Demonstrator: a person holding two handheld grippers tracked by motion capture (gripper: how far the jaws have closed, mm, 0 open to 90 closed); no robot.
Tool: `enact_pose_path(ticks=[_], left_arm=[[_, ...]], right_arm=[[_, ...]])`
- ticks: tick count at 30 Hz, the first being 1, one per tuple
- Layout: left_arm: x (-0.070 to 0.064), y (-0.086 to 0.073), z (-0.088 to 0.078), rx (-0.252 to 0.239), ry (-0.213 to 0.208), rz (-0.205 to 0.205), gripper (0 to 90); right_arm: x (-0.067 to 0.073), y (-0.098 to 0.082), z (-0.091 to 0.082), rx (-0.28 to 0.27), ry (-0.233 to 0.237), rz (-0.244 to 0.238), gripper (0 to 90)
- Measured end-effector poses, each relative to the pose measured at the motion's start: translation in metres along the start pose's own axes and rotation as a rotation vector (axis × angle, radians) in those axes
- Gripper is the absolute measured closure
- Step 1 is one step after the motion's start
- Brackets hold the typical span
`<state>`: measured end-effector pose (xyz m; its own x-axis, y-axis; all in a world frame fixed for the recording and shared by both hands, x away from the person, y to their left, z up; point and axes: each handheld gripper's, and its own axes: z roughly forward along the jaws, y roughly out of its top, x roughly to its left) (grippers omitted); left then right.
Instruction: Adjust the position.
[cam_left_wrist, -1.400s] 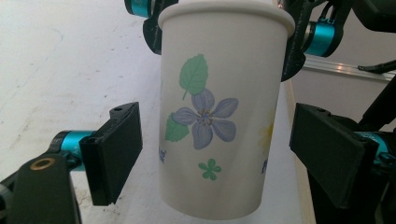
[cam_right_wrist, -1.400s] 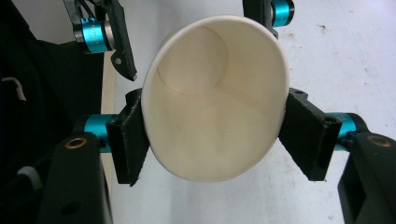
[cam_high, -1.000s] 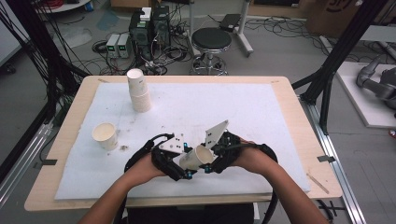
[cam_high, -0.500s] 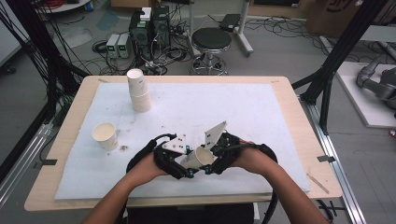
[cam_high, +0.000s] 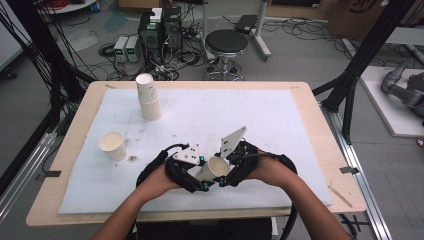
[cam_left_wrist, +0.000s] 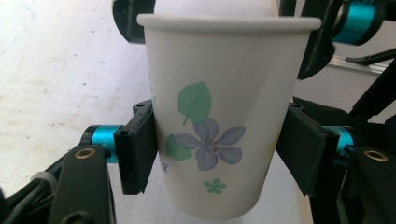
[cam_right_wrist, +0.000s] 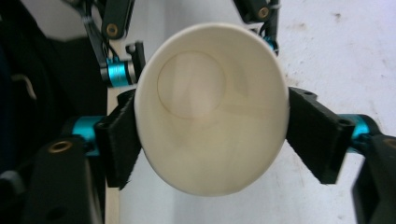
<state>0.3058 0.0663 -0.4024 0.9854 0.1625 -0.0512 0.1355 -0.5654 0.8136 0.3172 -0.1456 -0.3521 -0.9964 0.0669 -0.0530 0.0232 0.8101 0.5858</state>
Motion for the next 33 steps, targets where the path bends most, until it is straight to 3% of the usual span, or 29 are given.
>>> enact_pose_path(ticks=[4,9,10,13,18,19,23,24,25,29,33], left_arm=[[0.001,-0.004,-0.001,-0.027,0.003,-0.022,32.5],[0.001,-0.017,-0.004,-0.082,0.036,-0.070,32.0],[0.001,-0.017,-0.004,-0.082,0.036,-0.070,31.8],[0.003,-0.025,-0.009,-0.131,0.072,-0.092,31.6],[0.005,-0.035,-0.015,-0.179,0.114,-0.119,31.3],[0.006,-0.039,-0.018,-0.203,0.126,-0.130,31.2],[0.008,-0.046,-0.022,-0.229,0.146,-0.140,31.0],[0.008,-0.046,-0.022,-0.229,0.146,-0.140,31.0],[0.008,-0.049,-0.023,-0.243,0.155,-0.144,31.0],[0.010,-0.052,-0.027,-0.275,0.185,-0.153,30.9],[0.011,-0.054,-0.031,-0.303,0.220,-0.159,30.8]], right_arm=[[-0.003,-0.006,-0.008,-0.098,0.014,0.072,21.3],[-0.005,-0.018,-0.018,-0.221,0.007,0.133,21.2],[-0.005,-0.018,-0.018,-0.221,0.007,0.133,21.2],[-0.006,-0.034,-0.025,-0.299,-0.036,0.184,21.2],[-0.007,-0.054,-0.028,-0.354,-0.081,0.248,21.2],[-0.007,-0.064,-0.029,-0.370,-0.124,0.261,21.2],[-0.004,-0.084,-0.029,-0.393,-0.227,0.301,21.3],[-0.004,-0.084,-0.029,-0.393,-0.227,0.301,21.3],[-0.003,-0.094,-0.030,-0.408,-0.270,0.326,21.3],[0.000,-0.114,-0.032,-0.421,-0.359,0.378,21.3],[0.002,-0.127,-0.033,-0.417,-0.412,0.409,21.3]])
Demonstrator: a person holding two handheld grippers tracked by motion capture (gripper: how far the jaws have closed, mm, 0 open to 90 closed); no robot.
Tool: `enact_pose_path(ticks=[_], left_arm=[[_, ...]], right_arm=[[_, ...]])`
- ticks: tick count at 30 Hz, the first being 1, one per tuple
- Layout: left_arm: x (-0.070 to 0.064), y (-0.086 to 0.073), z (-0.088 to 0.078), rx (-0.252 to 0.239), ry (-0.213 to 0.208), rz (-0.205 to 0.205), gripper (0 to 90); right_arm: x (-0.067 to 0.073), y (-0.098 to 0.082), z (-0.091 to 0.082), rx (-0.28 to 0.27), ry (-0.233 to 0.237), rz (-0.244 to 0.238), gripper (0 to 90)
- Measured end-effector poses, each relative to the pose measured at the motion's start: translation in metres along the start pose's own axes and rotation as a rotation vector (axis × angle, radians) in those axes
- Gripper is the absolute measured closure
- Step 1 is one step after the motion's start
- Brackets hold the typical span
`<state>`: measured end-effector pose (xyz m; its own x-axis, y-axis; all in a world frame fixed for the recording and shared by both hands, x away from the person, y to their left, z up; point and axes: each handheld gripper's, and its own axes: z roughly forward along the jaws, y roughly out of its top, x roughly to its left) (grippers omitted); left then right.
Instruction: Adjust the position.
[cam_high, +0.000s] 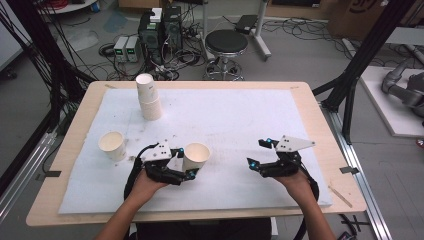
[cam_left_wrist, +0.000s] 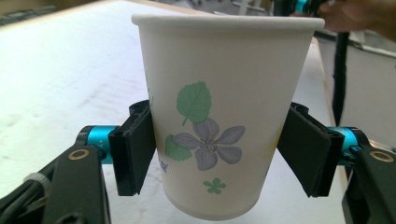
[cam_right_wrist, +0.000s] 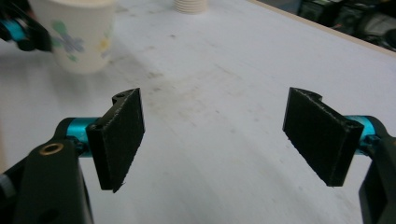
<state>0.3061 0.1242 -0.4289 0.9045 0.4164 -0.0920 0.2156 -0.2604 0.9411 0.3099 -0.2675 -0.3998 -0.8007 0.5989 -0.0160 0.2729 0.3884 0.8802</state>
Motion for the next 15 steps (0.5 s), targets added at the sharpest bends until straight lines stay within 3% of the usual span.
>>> enact_pose_path(ticks=[1,5,15], left_arm=[[0.002,-0.001,-0.003,-0.024,0.025,-0.008,30.7],[0.004,-0.001,-0.007,-0.053,0.058,-0.009,30.6],[0.010,-0.003,-0.027,-0.157,0.152,-0.019,30.6]], right_arm=[[-0.003,-0.006,-0.003,-0.004,-0.034,0.012,21.3],[-0.009,-0.016,-0.007,0.002,-0.088,0.027,21.3],[-0.014,-0.020,-0.010,-0.016,-0.126,0.053,21.4]])
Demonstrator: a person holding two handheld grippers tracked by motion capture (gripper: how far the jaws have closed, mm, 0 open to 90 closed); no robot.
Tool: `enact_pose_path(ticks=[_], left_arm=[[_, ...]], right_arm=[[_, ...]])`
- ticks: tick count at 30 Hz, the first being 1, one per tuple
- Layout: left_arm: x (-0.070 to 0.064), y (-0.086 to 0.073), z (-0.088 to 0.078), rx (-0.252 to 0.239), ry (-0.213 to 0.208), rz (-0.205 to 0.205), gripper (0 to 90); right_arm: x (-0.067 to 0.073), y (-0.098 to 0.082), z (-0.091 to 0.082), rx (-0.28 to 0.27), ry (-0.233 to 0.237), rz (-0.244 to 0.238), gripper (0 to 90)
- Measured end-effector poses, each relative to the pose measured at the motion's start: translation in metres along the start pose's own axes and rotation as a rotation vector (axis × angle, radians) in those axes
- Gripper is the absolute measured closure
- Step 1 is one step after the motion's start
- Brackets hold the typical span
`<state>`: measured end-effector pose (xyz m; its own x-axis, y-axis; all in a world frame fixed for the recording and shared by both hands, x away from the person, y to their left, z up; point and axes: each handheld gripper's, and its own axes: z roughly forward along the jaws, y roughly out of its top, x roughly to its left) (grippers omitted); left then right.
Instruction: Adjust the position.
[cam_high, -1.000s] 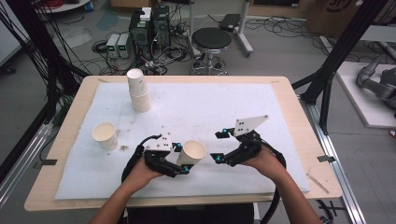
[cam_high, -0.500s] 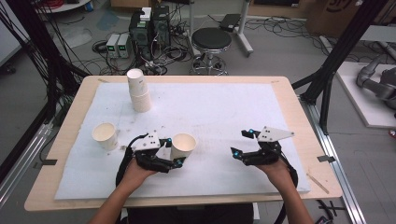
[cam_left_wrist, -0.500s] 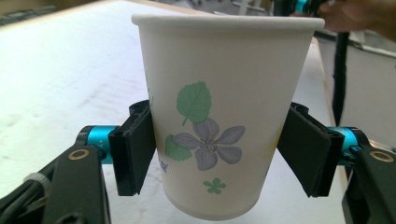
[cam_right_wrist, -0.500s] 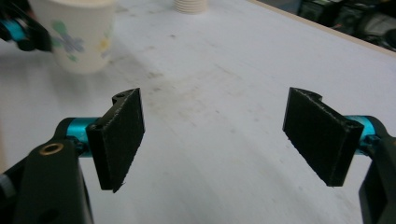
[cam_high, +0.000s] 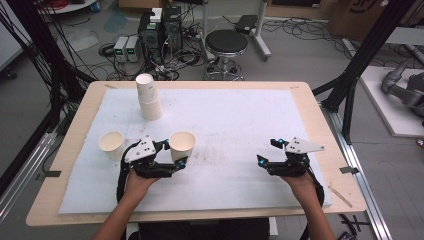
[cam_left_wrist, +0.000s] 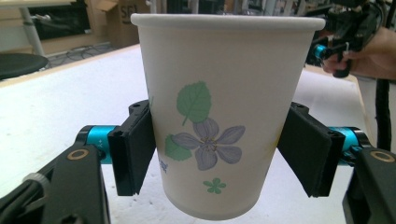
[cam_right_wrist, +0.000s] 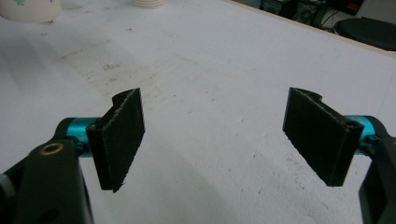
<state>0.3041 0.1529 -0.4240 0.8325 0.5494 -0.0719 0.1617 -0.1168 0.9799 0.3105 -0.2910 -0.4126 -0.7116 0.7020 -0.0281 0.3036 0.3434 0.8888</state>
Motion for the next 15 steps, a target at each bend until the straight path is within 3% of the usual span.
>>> enact_pose_path(ticks=[6,15], left_arm=[[0.0030,-0.0017,-0.0057,-0.017,0.021,-0.010,30.5],[0.0026,-0.0007,-0.0053,-0.020,0.028,-0.007,30.3]], right_arm=[[-0.0021,0.0037,-0.0039,-0.047,-0.025,0.011,21.4],[-0.0025,0.0024,-0.0061,-0.046,-0.028,0.009,21.4]])
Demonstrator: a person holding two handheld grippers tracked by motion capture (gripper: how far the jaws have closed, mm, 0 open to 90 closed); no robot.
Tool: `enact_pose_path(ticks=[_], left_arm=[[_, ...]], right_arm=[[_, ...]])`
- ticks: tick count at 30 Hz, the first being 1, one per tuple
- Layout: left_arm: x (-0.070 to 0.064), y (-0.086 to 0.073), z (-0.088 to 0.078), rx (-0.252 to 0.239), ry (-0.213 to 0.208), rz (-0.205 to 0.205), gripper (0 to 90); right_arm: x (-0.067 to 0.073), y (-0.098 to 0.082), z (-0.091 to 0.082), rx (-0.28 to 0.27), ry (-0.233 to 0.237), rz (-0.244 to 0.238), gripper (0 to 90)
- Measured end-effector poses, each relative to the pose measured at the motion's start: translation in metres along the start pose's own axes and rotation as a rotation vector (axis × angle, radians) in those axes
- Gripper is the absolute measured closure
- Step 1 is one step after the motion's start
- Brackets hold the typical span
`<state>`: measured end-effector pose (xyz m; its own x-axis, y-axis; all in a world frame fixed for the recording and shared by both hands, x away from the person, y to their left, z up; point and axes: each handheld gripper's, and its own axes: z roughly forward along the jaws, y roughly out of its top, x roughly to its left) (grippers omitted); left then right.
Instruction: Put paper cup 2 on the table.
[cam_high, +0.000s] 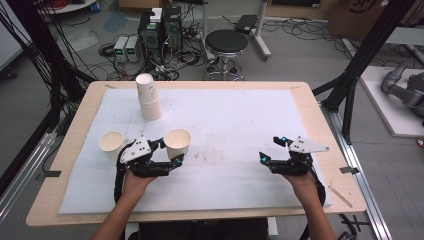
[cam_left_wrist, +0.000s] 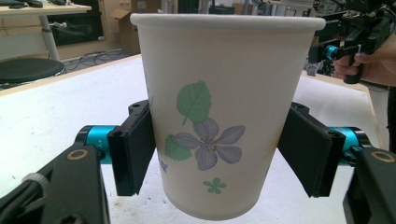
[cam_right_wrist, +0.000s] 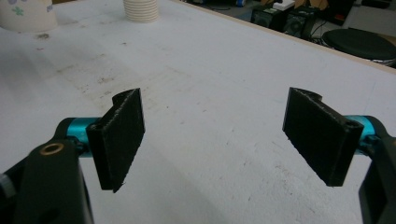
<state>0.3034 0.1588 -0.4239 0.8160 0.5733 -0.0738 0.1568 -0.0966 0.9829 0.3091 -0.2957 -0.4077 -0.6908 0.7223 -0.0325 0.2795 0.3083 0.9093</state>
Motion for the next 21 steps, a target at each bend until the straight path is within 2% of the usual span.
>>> enact_pose_path(ticks=[11,21], left_arm=[[0.002,-0.002,0.006,0.000,-0.009,-0.005,30.3],[0.000,0.001,0.027,0.012,-0.003,0.006,30.3]], right_arm=[[0.000,-0.001,-0.004,0.005,-0.017,-0.001,21.4],[0.000,-0.004,-0.011,-0.002,-0.023,0.000,21.4]])
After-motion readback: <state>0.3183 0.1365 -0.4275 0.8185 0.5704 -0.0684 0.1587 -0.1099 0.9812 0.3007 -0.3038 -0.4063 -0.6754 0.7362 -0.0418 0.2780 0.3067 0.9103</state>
